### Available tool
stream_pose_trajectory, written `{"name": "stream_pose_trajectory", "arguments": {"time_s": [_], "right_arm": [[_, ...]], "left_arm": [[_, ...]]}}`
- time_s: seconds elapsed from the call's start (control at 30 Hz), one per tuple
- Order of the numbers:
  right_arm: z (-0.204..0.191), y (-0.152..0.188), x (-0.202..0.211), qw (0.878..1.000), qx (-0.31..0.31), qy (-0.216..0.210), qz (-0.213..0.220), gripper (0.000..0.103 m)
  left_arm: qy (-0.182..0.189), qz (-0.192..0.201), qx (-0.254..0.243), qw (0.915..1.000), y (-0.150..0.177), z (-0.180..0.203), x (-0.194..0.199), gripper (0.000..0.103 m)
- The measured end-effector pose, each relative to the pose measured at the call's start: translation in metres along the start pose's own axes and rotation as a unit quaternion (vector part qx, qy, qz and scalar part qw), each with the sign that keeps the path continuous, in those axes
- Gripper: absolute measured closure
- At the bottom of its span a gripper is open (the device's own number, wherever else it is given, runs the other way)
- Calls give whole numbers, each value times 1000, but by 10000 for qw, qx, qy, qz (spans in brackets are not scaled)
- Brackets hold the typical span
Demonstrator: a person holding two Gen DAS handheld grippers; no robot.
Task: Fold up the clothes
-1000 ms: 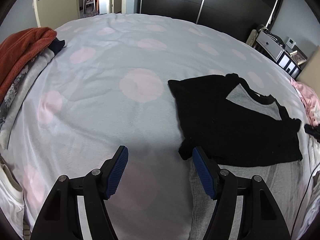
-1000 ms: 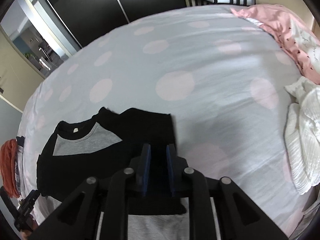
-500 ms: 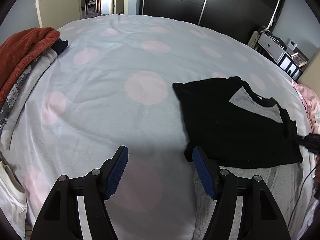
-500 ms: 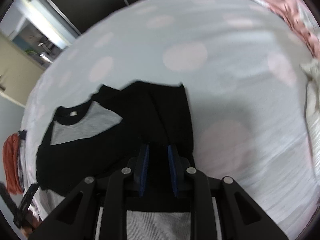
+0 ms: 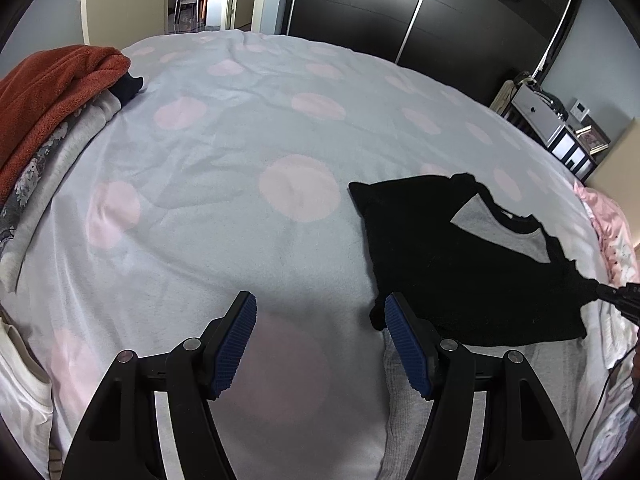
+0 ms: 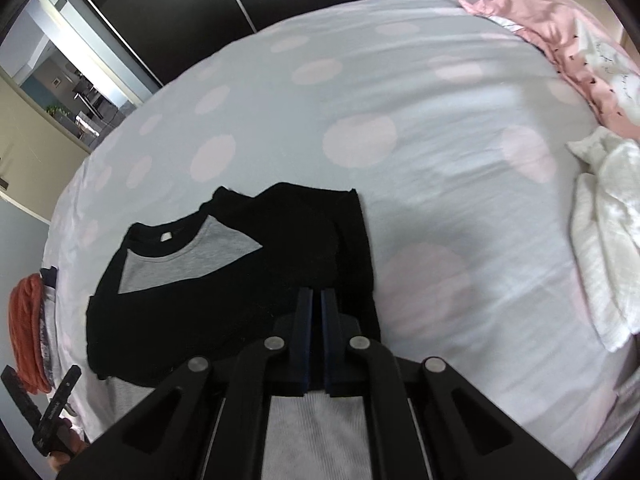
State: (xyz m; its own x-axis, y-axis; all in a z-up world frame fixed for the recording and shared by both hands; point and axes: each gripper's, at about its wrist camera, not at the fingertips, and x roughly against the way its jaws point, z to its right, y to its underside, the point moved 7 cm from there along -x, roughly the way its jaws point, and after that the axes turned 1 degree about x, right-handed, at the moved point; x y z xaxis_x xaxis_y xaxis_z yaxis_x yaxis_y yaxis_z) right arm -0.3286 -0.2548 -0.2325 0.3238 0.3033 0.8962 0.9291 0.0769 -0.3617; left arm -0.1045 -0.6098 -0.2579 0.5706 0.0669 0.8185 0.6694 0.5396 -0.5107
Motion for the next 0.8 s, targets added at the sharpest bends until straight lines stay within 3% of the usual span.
{"name": "stream_pose_trajectory", "arguments": {"time_s": [0.1, 0.27, 0.47, 0.67, 0.8], "right_arm": [[7, 9, 4, 9999, 32, 100, 27, 99], [31, 33, -23, 9987, -336, 241, -293, 99], [32, 48, -27, 9994, -353, 54, -16, 95], [23, 102, 0, 9991, -59, -308, 279, 94], [32, 121, 0, 9989, 103, -260, 377, 94]], "left_arm": [[58, -59, -150, 9999, 2, 4, 1, 35], [148, -223, -487, 9985, 11, 14, -1, 35], [70, -451, -974, 9942, 27, 28, -11, 35], [-240, -468, -1482, 9876, 35, 52, -31, 35], [-344, -321, -1319, 9902, 30, 54, -44, 35]]}}
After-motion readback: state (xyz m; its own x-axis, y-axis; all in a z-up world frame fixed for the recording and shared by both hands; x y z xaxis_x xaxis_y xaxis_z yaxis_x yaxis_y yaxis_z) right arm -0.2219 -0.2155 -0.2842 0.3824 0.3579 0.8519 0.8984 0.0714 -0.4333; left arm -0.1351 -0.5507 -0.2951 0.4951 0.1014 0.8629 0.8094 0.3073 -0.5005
